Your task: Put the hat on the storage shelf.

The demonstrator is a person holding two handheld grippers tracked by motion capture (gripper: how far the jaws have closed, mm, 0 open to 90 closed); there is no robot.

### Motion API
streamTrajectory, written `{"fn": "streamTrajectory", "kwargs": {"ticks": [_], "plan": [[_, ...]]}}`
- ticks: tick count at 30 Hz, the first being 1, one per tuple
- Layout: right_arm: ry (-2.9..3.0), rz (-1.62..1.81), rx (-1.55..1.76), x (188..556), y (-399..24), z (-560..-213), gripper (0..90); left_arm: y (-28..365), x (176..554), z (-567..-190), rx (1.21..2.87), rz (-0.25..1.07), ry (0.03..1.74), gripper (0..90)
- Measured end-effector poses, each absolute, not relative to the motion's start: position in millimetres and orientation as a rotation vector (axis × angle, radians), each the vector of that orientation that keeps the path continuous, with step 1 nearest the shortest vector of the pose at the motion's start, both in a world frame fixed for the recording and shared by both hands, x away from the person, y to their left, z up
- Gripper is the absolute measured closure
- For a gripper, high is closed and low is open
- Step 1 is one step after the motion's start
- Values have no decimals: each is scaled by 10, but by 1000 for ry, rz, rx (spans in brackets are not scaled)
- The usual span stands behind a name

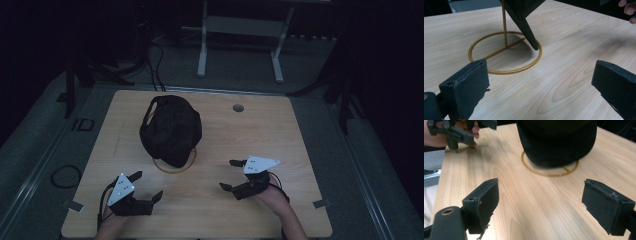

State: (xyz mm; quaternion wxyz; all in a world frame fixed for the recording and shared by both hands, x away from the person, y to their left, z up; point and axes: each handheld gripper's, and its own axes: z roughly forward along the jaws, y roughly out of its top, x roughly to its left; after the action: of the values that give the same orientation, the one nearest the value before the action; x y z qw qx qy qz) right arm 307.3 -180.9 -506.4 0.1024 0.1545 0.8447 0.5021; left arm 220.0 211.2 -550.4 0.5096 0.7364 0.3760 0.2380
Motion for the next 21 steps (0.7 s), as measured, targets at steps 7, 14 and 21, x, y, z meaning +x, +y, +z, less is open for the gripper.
{"fn": "streamTrajectory", "kwargs": {"ticks": [7,14,21], "plan": [[2494,1459,522,3047,-2041,-5256,141,2108,2208,-5525,1781,561,911,15],[2485,1427,594,3032,-2235,-5374,143,2093,2209,-5530,1792,557,907,15],[2475,1394,645,3000,-2422,-5446,143,2102,2212,-5535,1787,552,908,15]]}}
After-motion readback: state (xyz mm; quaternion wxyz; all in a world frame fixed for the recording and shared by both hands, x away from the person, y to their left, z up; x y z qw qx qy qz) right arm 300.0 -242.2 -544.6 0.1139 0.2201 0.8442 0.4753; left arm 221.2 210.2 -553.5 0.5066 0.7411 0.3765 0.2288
